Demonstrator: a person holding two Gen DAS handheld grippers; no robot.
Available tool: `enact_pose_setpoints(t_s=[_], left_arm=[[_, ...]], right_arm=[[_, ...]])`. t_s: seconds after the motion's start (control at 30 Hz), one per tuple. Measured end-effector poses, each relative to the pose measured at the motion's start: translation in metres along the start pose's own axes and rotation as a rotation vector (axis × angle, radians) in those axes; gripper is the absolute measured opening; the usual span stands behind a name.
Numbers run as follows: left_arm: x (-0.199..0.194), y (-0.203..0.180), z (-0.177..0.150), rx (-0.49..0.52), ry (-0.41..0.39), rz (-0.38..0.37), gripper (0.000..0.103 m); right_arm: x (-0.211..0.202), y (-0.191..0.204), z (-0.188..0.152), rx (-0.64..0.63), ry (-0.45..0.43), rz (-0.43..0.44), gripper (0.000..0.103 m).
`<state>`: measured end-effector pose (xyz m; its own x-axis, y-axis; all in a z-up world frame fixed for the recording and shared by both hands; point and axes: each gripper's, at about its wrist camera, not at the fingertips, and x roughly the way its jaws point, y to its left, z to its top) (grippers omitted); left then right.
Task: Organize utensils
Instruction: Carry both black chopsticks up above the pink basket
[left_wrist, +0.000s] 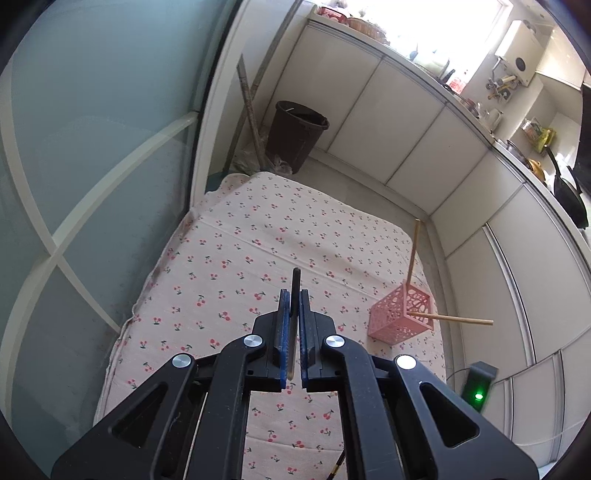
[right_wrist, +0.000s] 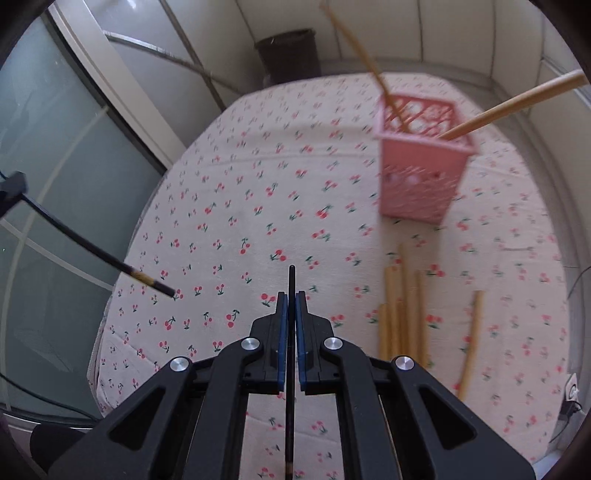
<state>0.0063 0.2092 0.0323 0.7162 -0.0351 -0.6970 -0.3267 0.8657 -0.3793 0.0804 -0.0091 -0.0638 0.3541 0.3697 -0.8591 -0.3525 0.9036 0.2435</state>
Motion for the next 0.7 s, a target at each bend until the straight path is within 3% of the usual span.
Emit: enact_pose_setpoints(t_s=[0.43,0.7], left_arm=[[-0.007,-0.064,-0.014,0.121,-0.043,-0.053,0.004],[-0.012,-0.119,-0.003,0.200,-0.074,-0.093,0.004]], right_arm=[[-0.127,-0.042,-0.012,0.102,-0.261,0.038,0.004],[-0.198,-0.079,0.010,0.203,-0.412,0.068,0.004]])
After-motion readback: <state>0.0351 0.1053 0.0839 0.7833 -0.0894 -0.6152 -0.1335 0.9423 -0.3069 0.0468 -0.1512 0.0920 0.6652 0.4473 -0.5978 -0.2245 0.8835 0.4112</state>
